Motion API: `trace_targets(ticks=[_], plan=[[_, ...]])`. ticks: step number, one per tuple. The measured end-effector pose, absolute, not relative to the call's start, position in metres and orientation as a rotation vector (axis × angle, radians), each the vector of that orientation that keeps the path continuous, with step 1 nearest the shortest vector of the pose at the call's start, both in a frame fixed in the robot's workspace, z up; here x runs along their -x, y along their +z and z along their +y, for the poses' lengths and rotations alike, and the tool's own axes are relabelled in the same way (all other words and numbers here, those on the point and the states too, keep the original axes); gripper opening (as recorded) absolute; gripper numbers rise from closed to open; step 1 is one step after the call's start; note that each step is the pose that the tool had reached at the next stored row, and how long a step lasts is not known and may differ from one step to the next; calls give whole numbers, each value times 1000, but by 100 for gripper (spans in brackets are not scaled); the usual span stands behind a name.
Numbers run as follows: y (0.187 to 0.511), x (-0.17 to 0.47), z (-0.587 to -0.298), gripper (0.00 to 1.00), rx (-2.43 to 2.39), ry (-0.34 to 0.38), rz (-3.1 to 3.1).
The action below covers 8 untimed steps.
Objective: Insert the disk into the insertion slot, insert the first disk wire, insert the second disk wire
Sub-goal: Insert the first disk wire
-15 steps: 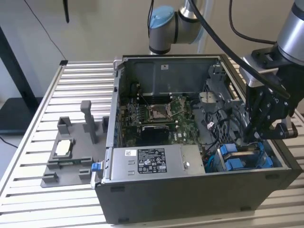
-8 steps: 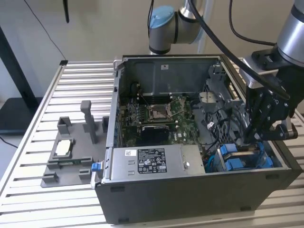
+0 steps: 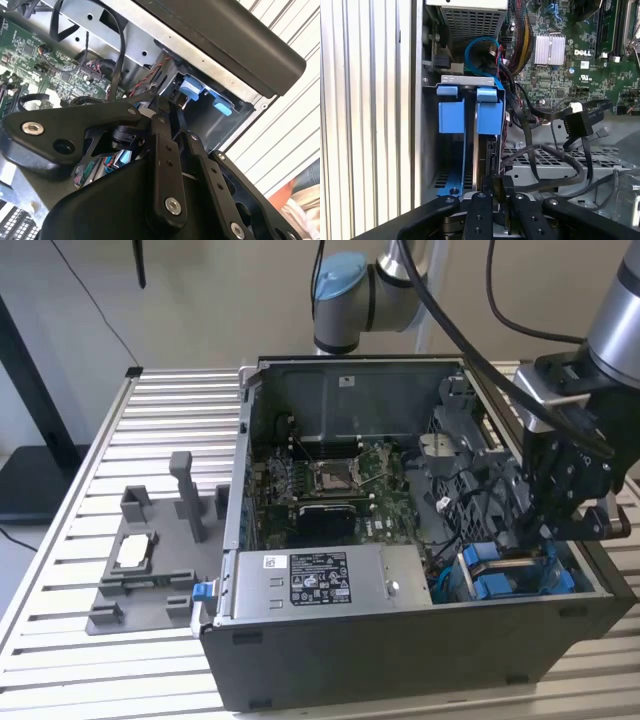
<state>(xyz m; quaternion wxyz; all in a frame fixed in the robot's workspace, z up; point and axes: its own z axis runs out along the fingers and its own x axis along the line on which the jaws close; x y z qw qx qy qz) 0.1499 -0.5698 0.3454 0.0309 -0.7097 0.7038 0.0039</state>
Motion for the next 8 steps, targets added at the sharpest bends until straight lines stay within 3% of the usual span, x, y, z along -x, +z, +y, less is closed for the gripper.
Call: trace_targets(ticks=[8], plan=[[344,-151,-570,19,2170,11,2185]])
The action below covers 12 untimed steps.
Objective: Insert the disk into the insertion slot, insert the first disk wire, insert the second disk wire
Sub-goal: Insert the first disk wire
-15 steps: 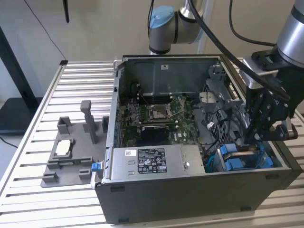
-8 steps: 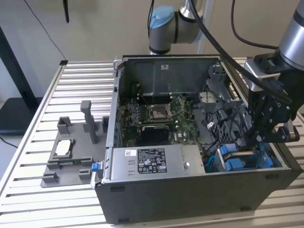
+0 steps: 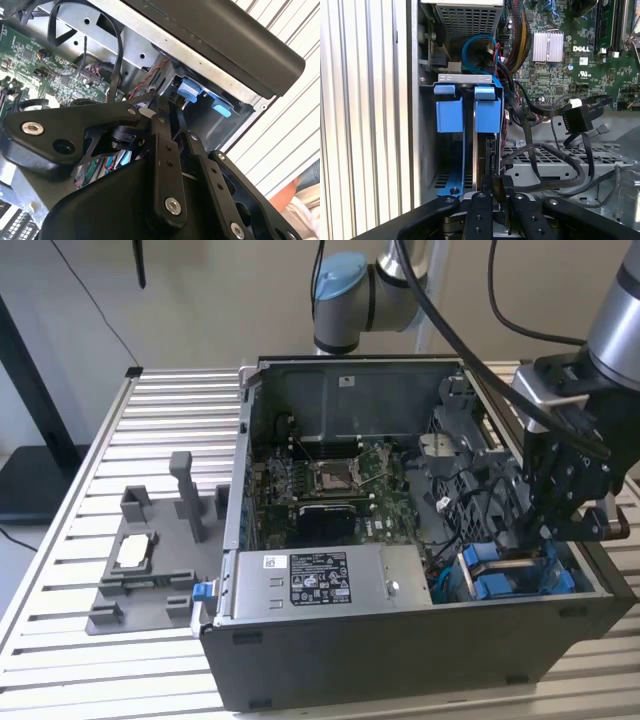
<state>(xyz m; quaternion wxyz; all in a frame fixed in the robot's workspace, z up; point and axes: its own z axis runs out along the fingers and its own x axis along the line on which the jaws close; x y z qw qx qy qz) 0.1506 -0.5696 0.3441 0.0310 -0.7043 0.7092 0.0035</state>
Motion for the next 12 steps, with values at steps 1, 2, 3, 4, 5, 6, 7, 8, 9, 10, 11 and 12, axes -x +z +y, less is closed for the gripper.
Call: trace_targets(ticks=[1,2,3,4,5,6,7,8,9,10,11,12], plan=[[344,-151,-570,19,2170,11,2185],[344,-151,-570,19,2170,11,2185],[343,-151,-570,19,2170,10,2185],[343,-151,-570,19,2170,10,2185],[343,-151,-570,19,2170,10,2186],[343,-151,-570,19,2170,9,2186],[342,-151,-570,19,2171,9,2186],[342,-151,-570,19,2171,8,2186],[342,-151,-570,19,2171,8,2186],[342,-151,-570,19,2171,7,2186],[341,-151,-570,19,2171,7,2186],[341,-151,-570,19,2171,6,2186]])
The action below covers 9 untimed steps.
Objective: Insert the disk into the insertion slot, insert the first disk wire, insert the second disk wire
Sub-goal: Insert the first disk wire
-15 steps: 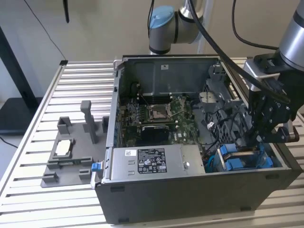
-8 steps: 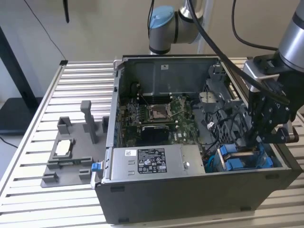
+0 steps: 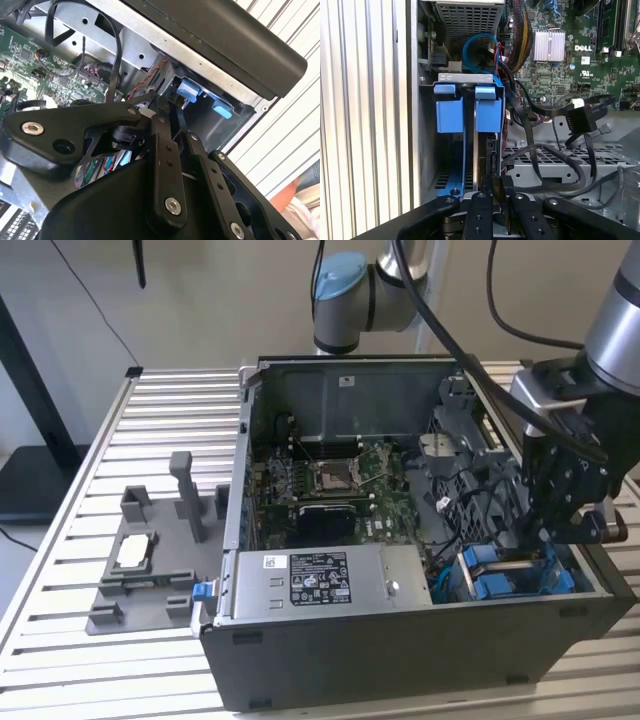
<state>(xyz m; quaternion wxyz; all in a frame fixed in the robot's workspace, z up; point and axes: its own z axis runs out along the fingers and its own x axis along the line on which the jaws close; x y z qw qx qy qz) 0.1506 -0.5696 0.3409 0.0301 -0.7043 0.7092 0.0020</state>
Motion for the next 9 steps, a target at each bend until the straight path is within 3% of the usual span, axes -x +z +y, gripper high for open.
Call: trace_targets(ticks=[9], plan=[[335,-151,-570,19,2170,-1,2185]])
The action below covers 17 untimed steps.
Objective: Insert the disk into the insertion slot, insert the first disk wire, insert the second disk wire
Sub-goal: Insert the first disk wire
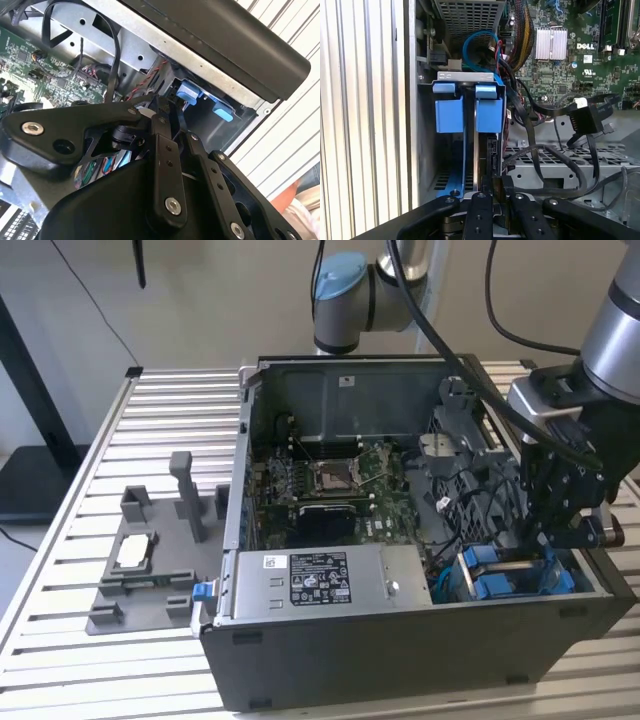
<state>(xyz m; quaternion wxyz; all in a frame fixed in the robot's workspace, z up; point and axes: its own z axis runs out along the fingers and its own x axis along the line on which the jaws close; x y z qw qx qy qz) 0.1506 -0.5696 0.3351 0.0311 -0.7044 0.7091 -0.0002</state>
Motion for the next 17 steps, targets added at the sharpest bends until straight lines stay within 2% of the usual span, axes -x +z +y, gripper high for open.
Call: trace_targets(ticks=[17], plan=[[333,-151,-570,19,2170,-2,2185]])
